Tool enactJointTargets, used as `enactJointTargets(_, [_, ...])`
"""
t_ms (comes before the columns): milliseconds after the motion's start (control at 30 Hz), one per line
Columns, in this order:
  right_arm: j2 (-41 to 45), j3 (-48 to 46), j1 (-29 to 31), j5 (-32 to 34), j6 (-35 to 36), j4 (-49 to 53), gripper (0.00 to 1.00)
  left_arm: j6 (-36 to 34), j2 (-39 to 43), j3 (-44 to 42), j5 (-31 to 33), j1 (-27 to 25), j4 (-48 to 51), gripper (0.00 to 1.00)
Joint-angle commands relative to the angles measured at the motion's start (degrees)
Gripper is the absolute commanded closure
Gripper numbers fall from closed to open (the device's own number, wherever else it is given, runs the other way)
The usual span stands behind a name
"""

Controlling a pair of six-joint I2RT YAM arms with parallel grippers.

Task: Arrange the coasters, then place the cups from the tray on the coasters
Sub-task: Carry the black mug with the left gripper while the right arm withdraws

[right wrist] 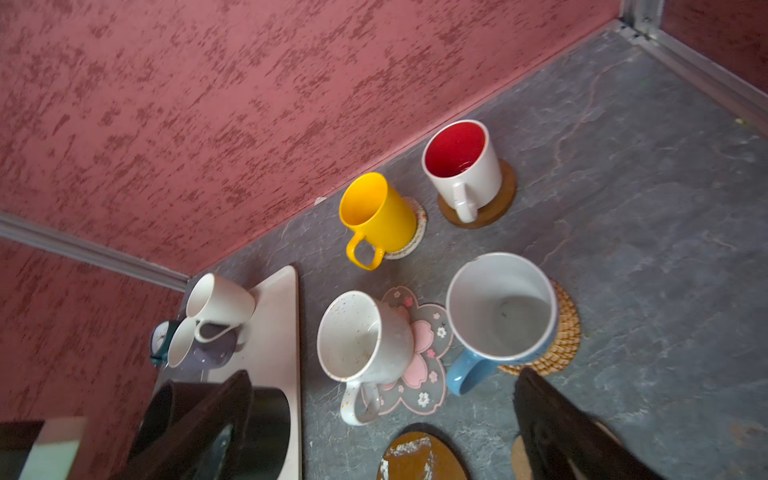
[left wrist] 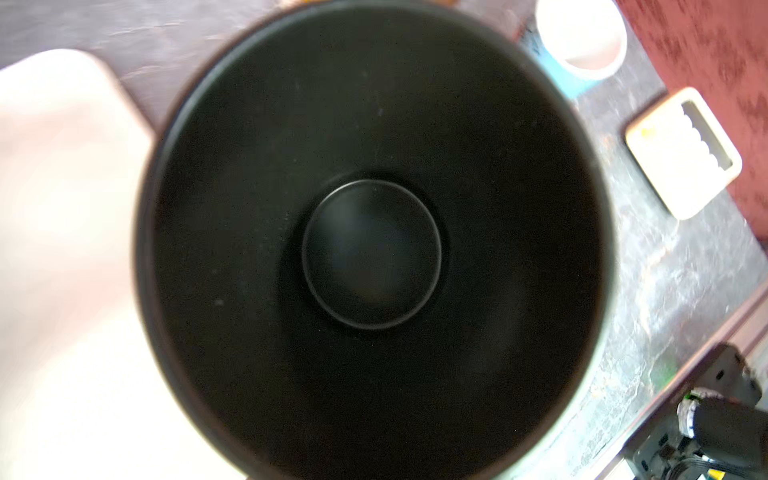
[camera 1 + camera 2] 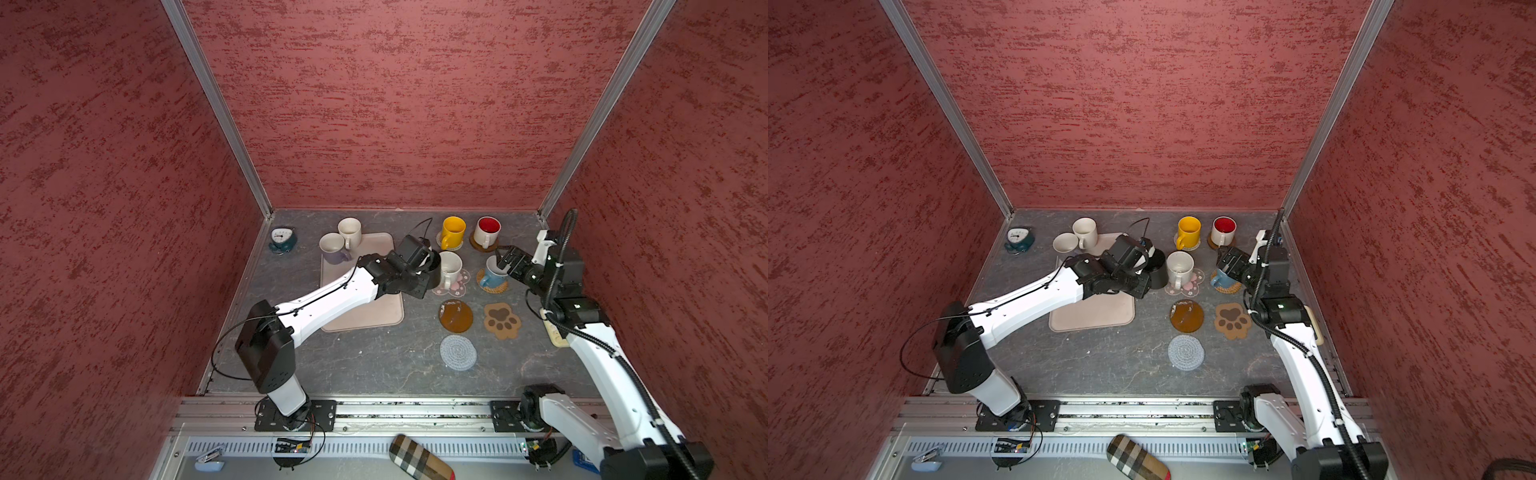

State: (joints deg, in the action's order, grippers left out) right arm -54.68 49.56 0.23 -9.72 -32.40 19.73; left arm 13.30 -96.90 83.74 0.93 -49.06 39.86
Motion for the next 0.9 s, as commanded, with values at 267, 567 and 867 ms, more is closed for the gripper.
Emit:
enactJointTargets(267, [1.23, -4.94, -17.62, -16.56, -10.89, -8.48, 0.01, -6.78, -13.39, 15.97, -3.61, -7.64, -6.67, 1.0])
enactJointTargets(567, [-0.91, -7.69, -25.29, -20.25, -14.52, -13.92, 0.01, -7.87, -20.73, 22.2, -6.88, -11.55, -8.92, 1.0])
enactJointTargets(867, [-2.88, -8.47, -28.13, -20.45, -15.35, -16.96, 0.01, -9.04, -27.79, 27.02, -8.81, -13.54, -10.69, 1.0])
